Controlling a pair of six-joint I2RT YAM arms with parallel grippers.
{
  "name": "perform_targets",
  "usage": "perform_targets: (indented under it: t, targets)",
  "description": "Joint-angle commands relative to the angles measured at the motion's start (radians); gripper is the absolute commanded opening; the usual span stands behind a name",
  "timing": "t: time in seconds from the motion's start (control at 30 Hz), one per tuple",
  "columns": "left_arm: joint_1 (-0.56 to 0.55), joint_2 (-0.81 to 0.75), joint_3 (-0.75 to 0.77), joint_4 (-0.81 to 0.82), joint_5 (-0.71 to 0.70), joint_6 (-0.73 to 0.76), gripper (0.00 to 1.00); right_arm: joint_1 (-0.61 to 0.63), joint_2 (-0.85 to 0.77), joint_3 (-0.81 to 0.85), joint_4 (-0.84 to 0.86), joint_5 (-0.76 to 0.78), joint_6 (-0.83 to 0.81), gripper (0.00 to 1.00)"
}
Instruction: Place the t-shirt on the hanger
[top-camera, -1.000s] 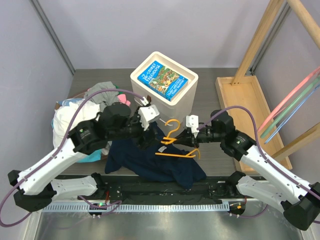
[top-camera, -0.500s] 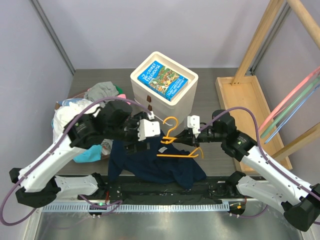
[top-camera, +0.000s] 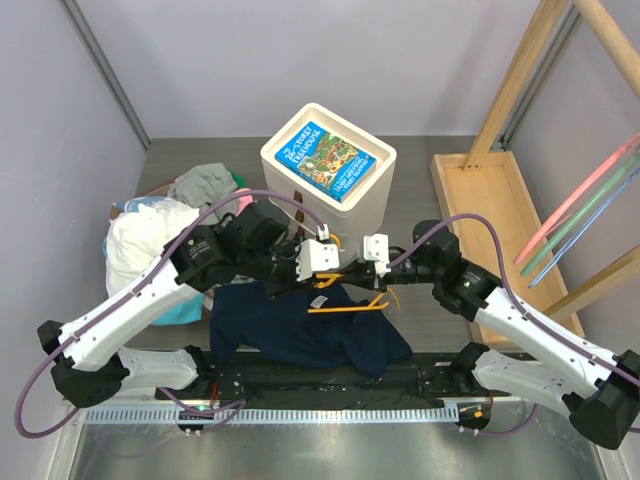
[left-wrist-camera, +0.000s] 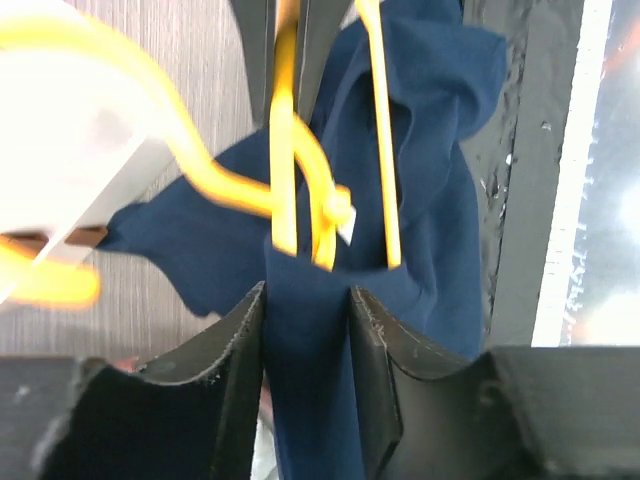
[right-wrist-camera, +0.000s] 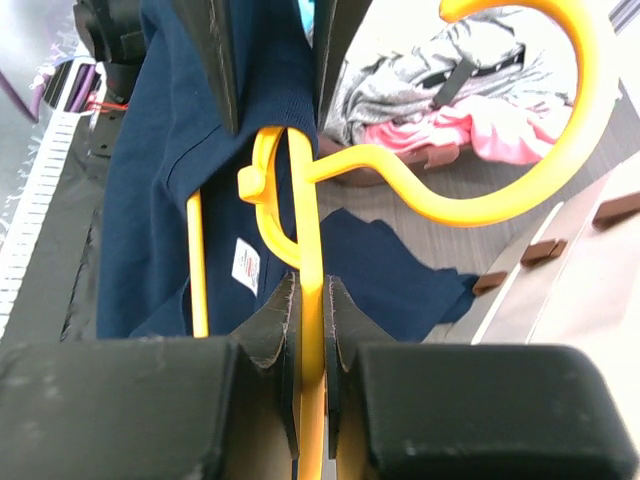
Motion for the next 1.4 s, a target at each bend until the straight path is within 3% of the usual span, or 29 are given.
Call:
perform_targets:
  t: [0.0,0.07,0.2,0.37,0.4,0.43,0.47,0.57,0.77,0.83,0.97,1.2,1.37]
  targets:
    - [-0.004,-0.013,-0.028,0.094,0.069,-0.04,0.33,0.018,0.013,0.066,0.224,0.022,0.028,0.01]
    - [-0.006,-0.033,-0.048,0.106,0.069,-0.042,0.26,0.018,0.014,0.07,0.242,0.025,0.044,0.01]
    - [-0.004,-0.057,-0.06,0.139,-0.004,-0.085,0.0,0.018,-0.032,0.066,0.223,0.067,0.061,0.01]
    - [-0.003,-0.088,-0.083,0.152,-0.004,-0.102,0.0,0.018,-0.095,0.052,0.173,0.101,0.064,0.02]
    - [-0.001,-0.09,-0.076,0.154,-0.009,-0.116,0.0,0.018,-0.089,0.064,0.151,0.106,0.064,0.14]
    - [0.003,-0.087,-0.068,0.159,-0.023,-0.12,0.0,0.019,-0.088,0.081,0.08,0.136,0.071,0.34]
    - [0.008,-0.09,-0.061,0.159,-0.032,-0.12,0.0,0.018,-0.086,0.117,0.046,0.173,0.105,0.69]
    - [0.016,-0.102,-0.045,0.177,-0.128,-0.109,0.0,0.006,-0.109,0.162,-0.082,0.348,0.205,0.94]
    - [0.056,-0.127,-0.042,0.24,-0.273,-0.195,0.0,-0.019,-0.298,0.093,-0.199,0.662,0.562,0.97]
    - [0.063,-0.114,-0.027,0.248,-0.277,-0.217,0.0,-0.019,-0.312,0.093,-0.279,0.704,0.651,0.97]
    - [0.065,-0.087,0.002,0.264,-0.276,-0.243,0.0,-0.031,-0.292,0.047,-0.276,0.765,0.679,0.96]
    - [0.065,-0.067,0.027,0.286,-0.327,-0.278,0.0,0.002,-0.106,0.023,-0.167,0.818,0.679,0.95]
    - [0.071,-0.074,0.016,0.3,-0.362,-0.313,0.0,0.071,-0.158,-0.104,-0.042,0.91,0.696,1.0]
